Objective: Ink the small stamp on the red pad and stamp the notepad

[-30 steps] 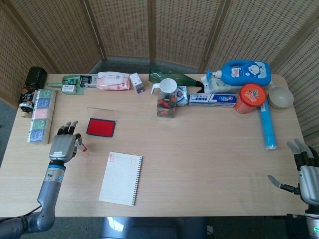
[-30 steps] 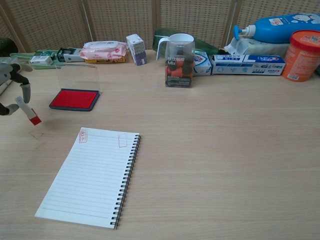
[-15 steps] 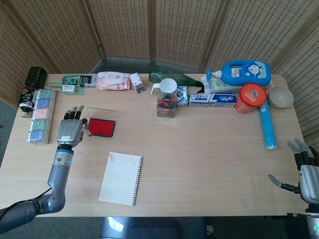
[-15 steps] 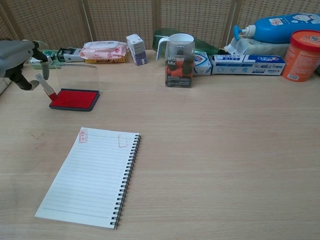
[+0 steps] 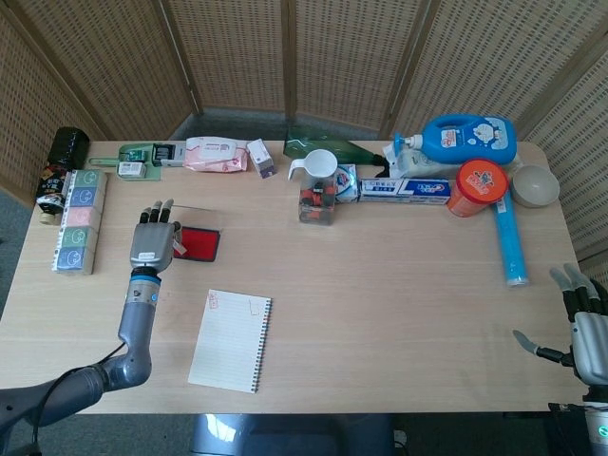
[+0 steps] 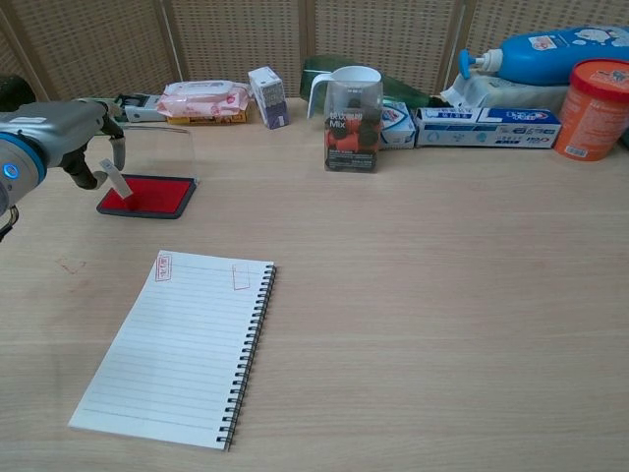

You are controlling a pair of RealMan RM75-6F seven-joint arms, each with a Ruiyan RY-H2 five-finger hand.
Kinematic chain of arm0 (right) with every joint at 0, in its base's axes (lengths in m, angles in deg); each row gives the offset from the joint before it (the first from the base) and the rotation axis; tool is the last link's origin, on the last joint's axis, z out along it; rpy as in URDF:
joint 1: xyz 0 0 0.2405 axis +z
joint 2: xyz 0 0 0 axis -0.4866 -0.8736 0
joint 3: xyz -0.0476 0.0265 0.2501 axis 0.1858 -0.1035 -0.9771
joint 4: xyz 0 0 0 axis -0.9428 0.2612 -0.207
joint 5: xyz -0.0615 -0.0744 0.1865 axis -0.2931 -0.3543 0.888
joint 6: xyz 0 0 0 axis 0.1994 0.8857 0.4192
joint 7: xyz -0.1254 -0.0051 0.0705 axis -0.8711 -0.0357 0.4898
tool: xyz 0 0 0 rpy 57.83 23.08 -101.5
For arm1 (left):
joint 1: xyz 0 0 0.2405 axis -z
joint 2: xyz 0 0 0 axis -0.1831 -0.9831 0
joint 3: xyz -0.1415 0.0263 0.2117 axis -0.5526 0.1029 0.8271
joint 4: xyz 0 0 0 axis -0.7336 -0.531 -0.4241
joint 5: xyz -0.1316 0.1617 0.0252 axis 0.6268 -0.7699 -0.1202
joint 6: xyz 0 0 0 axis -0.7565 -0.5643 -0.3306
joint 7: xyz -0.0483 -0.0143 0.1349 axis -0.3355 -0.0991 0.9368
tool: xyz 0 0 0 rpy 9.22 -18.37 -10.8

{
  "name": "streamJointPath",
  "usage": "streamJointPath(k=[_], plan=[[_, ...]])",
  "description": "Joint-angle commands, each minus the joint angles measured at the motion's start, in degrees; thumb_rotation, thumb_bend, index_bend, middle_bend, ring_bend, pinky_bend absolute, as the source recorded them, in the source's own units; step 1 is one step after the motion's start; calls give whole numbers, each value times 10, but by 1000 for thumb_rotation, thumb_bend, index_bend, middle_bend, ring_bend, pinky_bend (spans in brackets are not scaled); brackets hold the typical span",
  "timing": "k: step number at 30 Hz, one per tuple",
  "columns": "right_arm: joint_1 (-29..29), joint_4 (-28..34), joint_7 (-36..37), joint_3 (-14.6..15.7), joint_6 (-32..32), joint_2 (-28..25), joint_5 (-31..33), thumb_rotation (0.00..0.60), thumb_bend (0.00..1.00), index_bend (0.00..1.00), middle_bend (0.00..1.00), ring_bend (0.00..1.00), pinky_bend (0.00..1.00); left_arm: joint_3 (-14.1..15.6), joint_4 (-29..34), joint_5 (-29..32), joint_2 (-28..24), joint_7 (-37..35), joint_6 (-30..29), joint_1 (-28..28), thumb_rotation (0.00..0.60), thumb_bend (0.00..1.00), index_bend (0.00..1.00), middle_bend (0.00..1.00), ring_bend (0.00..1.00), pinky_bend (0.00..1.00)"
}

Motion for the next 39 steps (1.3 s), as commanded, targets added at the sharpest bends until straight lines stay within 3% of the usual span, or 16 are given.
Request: streamJointPath(k=[1, 28, 39], plan=[[0, 0, 1, 0, -1, 0, 0, 403, 0, 0, 0, 0, 0, 0, -20, 2, 15, -6, 7, 6, 600, 421, 579, 0, 0, 92], [1, 5, 0, 5, -2, 2, -7, 398, 0, 0, 0, 0, 0, 1, -50, 3, 25, -27, 16, 3, 600, 426, 613, 0, 0, 92], [1, 7, 1, 6, -1, 1, -9, 397, 0, 0, 0, 0, 0, -3, 27, -19, -16, -28, -22, -9, 600, 419, 613, 0, 0, 92]])
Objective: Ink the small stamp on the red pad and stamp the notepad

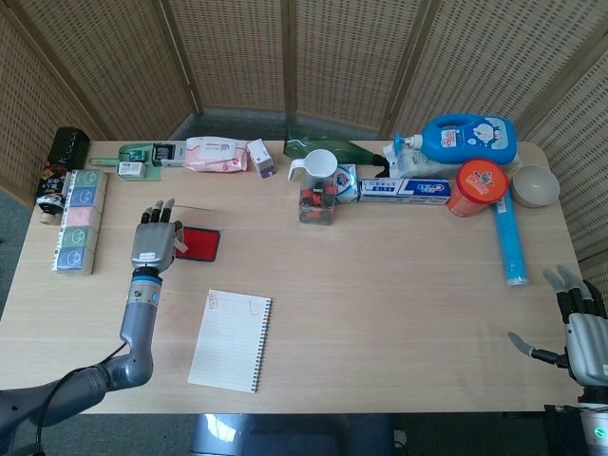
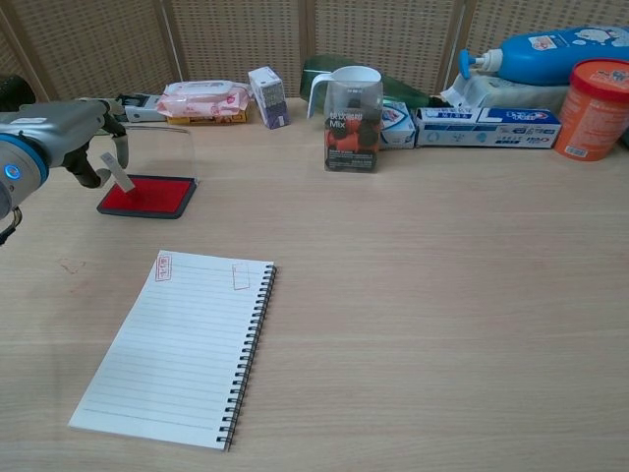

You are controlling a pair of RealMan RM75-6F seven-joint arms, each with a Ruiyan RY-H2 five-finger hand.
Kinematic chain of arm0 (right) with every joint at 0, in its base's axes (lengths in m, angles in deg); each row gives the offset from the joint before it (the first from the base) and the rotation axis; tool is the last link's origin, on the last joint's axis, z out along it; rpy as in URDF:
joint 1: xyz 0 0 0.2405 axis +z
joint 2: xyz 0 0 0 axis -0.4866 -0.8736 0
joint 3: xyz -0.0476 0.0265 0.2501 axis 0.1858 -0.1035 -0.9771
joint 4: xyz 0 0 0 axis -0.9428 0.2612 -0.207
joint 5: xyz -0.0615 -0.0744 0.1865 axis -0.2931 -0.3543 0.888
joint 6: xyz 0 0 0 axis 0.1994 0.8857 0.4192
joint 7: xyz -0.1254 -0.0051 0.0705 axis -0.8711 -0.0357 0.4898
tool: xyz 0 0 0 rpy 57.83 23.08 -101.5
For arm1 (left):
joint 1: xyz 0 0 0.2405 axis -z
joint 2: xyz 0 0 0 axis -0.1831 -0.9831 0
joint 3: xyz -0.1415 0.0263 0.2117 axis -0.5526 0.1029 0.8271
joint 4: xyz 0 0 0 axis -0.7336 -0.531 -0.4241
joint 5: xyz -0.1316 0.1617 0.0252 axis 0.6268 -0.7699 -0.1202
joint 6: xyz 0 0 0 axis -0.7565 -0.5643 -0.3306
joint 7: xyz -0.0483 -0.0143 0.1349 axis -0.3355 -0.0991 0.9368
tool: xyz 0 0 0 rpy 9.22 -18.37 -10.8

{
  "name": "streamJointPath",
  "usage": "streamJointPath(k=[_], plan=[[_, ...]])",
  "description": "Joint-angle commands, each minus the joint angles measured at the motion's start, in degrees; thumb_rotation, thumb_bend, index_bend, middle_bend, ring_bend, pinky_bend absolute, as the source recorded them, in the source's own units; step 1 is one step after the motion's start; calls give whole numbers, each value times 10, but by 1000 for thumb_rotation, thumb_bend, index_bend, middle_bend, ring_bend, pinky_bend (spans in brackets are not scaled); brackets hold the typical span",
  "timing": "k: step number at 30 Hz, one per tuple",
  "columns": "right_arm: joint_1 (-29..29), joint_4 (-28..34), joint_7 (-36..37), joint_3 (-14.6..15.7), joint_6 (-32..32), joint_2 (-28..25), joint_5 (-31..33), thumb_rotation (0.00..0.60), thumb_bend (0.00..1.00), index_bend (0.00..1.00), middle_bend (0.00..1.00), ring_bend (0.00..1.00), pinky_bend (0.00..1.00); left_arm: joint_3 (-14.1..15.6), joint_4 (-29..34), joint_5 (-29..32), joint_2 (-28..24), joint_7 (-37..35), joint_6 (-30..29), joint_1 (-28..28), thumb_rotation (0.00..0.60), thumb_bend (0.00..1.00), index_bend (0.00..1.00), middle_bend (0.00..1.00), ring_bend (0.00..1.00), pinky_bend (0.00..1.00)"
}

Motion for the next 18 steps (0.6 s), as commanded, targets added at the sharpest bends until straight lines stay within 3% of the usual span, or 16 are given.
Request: streamJointPath(k=[1, 7, 11, 18], plan=[[0, 1, 0, 1, 0, 0, -1, 397, 0, 0, 0, 0, 0, -2, 45, -6, -27, 5, -17, -8, 600, 418, 613, 0, 0, 92], [0, 3, -1, 2, 0, 0, -4, 398, 0, 0, 0, 0, 0, 9, 139, -33, -79, 11, -39, -23, 600, 416, 613, 0, 0, 92], [0, 2, -1, 3, 1, 1, -6, 404, 0, 0, 0, 0, 0, 47, 213, -92, -115, 4, -48, -35, 600, 413, 614, 0, 0, 92], [1, 4, 1, 4, -1, -2, -7, 403, 0, 0, 0, 0, 0, 92, 266, -157, -131, 5, -52, -43, 600, 412, 613, 0, 0, 92]])
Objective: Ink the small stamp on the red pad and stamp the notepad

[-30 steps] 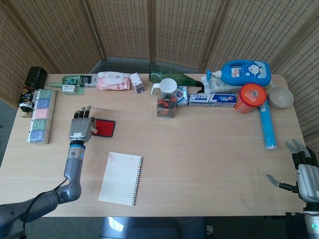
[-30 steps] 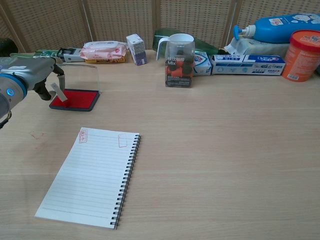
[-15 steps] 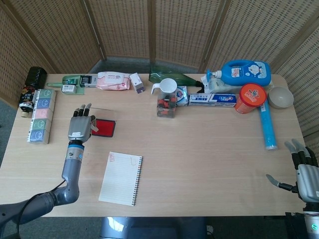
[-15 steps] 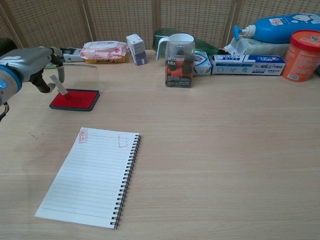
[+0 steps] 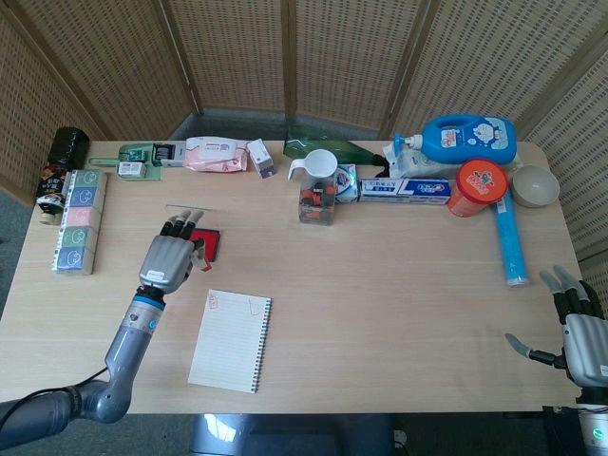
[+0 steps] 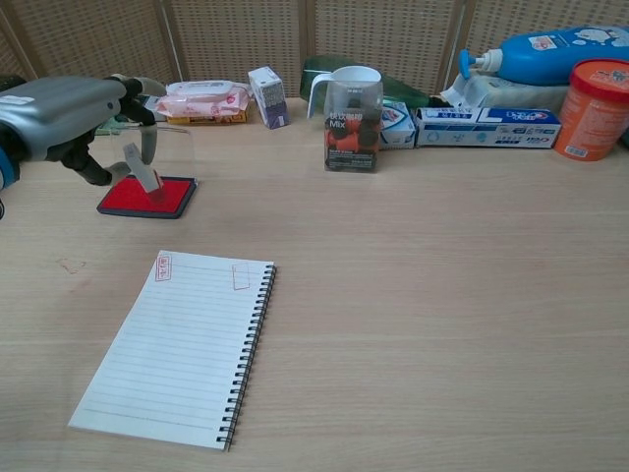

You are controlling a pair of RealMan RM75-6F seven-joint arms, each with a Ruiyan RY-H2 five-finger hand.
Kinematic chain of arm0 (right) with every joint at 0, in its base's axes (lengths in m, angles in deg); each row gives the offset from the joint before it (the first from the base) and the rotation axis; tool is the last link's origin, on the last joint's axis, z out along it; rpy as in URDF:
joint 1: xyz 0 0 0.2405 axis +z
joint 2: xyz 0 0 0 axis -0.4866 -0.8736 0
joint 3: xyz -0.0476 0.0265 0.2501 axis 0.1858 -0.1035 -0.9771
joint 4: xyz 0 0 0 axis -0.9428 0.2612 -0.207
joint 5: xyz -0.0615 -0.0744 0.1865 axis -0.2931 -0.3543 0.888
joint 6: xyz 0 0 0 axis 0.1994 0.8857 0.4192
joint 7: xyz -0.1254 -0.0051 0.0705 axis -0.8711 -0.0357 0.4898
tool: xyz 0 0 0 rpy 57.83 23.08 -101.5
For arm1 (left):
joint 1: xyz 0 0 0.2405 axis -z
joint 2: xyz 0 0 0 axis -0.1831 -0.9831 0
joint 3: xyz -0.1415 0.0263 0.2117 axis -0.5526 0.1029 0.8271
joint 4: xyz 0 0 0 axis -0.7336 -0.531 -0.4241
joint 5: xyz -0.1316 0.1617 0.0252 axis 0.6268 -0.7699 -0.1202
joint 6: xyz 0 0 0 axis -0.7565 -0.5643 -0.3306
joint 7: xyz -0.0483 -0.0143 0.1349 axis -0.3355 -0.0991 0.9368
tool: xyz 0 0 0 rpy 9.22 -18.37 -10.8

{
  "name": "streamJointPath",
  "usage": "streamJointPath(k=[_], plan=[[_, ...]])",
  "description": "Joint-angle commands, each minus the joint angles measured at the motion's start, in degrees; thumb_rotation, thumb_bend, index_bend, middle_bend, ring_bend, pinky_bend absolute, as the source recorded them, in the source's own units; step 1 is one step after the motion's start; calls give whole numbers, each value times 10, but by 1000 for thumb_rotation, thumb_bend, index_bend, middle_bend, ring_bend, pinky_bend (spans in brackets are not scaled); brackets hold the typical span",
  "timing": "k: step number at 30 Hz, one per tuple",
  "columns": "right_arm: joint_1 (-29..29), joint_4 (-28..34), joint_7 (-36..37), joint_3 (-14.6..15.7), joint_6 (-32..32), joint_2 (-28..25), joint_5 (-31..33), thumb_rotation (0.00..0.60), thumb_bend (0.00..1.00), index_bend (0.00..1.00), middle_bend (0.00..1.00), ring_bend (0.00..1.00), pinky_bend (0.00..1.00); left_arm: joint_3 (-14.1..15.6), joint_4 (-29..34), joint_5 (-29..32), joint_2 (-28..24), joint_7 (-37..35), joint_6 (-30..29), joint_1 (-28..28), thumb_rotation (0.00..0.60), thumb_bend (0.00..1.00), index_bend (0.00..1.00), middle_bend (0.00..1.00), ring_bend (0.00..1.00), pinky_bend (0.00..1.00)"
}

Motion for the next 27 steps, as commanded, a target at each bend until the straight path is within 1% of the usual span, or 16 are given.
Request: streamJointPath(k=[1, 4, 7, 11, 12, 13, 17, 20, 25, 27], plan=[[0, 0, 0, 0, 0, 0, 0, 404, 0, 0, 0, 0, 0, 24, 18, -34, -7, -1, -6, -6, 600, 412, 613, 0, 0, 92], [-1, 1, 2, -1, 3, -1, 0, 402, 0, 0, 0, 0, 0, 46, 15, -73, -6, -20, -5, -9, 600, 411, 613, 0, 0, 91], [-1, 2, 3, -2, 4, -2, 0, 401, 0, 0, 0, 0, 0, 60, 11, -102, -8, -39, -5, -12, 600, 410, 613, 0, 0, 92], [-1, 2, 3, -2, 5, -3, 1, 401, 0, 0, 0, 0, 0, 86, 6, -155, -15, -74, -6, -16, 600, 411, 613, 0, 0, 92], [-1, 3, 3, -3, 5, -3, 1, 401, 0, 0, 0, 0, 0, 102, 9, -179, -19, -83, -4, -16, 600, 411, 613, 0, 0, 92], [-1, 4, 2, -3, 6, -3, 0, 401, 0, 0, 0, 0, 0, 118, 8, -210, -27, -107, -7, -18, 600, 408, 613, 0, 0, 92], [-1, 4, 0, -3, 6, -2, 1, 401, 0, 0, 0, 0, 0, 154, -12, -276, -39, -168, -14, -22, 600, 400, 613, 0, 0, 92], [-1, 4, -2, -3, 6, -2, 2, 401, 0, 0, 0, 0, 0, 175, -24, -308, -45, -193, -21, -27, 600, 398, 613, 0, 0, 92], [-1, 3, -6, -3, 5, 0, 2, 401, 0, 0, 0, 0, 0, 212, -37, -360, -58, -213, -38, -41, 600, 396, 613, 0, 0, 92], [-1, 3, -8, -3, 5, 1, 3, 401, 0, 0, 0, 0, 0, 218, -40, -369, -59, -212, -44, -46, 600, 396, 613, 0, 0, 92]])
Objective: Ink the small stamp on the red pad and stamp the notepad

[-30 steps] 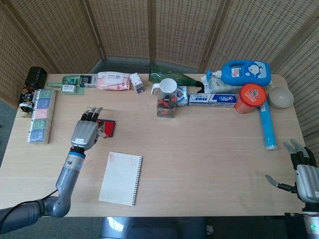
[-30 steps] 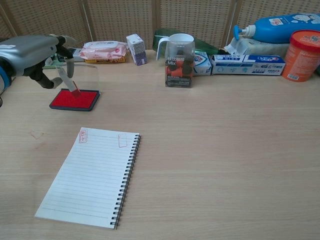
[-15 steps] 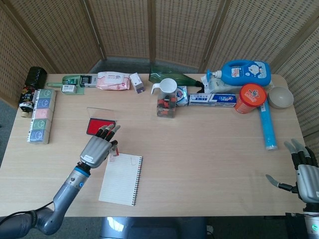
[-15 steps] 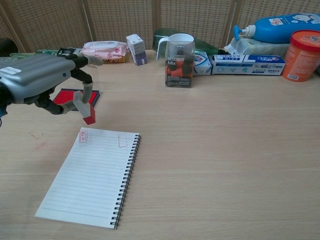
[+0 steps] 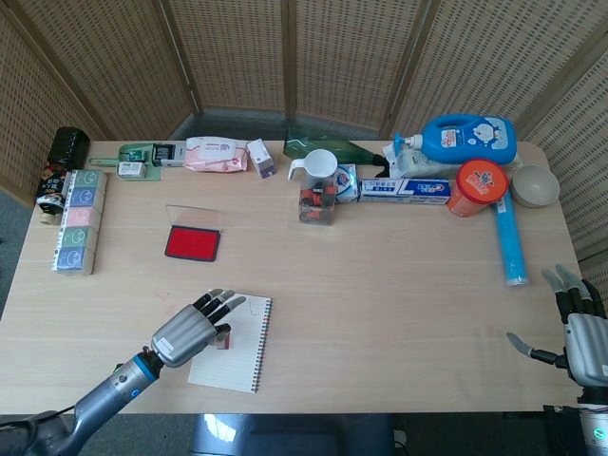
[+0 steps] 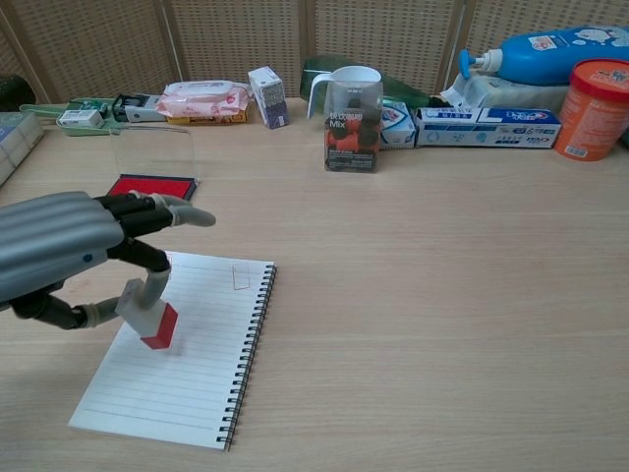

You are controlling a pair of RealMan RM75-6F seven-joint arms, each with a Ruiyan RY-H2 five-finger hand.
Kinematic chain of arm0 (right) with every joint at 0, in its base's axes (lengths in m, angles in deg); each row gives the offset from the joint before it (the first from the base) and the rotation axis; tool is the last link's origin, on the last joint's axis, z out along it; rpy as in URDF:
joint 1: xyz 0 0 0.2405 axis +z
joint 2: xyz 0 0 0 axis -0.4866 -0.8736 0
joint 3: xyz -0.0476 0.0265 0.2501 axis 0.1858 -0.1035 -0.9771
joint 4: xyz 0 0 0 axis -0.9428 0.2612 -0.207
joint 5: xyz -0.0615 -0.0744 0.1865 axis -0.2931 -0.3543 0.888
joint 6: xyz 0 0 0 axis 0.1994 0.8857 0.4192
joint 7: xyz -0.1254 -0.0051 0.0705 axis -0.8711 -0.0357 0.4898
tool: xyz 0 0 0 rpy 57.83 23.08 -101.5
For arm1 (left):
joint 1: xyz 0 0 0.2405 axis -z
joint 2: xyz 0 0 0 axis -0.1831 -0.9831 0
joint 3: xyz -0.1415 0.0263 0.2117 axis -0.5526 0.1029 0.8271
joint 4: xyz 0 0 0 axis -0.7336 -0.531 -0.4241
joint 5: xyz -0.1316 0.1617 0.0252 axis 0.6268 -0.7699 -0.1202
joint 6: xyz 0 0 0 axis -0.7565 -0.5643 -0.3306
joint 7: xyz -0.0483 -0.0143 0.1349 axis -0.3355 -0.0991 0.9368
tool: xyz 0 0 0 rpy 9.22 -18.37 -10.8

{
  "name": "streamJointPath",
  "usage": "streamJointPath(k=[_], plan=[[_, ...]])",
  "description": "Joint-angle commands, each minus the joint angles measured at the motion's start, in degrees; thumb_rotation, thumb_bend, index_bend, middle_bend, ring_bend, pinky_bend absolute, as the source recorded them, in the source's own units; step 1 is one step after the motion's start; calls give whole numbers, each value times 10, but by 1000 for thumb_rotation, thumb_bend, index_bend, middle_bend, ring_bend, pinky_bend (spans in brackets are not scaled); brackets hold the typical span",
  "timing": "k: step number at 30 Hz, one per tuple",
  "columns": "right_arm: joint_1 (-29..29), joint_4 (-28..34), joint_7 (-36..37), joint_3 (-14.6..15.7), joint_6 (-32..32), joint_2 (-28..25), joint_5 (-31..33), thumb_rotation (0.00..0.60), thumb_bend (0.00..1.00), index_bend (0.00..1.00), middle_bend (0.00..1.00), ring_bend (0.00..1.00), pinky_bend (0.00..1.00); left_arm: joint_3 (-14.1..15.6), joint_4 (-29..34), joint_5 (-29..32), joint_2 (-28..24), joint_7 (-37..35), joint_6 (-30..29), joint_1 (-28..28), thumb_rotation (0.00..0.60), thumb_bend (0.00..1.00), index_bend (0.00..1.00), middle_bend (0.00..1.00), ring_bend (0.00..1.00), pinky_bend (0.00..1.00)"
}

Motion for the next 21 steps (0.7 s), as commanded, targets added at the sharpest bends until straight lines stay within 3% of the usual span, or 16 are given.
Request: streamJointPath(k=[1, 8, 21], plan=[[0, 0, -1, 0, 0, 1, 1, 399, 0, 0, 0, 0, 0, 13, -9, -20, -7, -4, -14, -12, 600, 396, 613, 0, 0, 91], [0, 0, -7, 1, 2, 3, -1, 398, 0, 0, 0, 0, 0, 25, -2, -54, 5, 2, -17, -20, 600, 397, 614, 0, 0, 92], [-1, 0, -1, 0, 4, 0, -3, 399, 0, 0, 0, 0, 0, 28, 42, -73, 20, 78, 27, -26, 600, 406, 614, 0, 0, 92]])
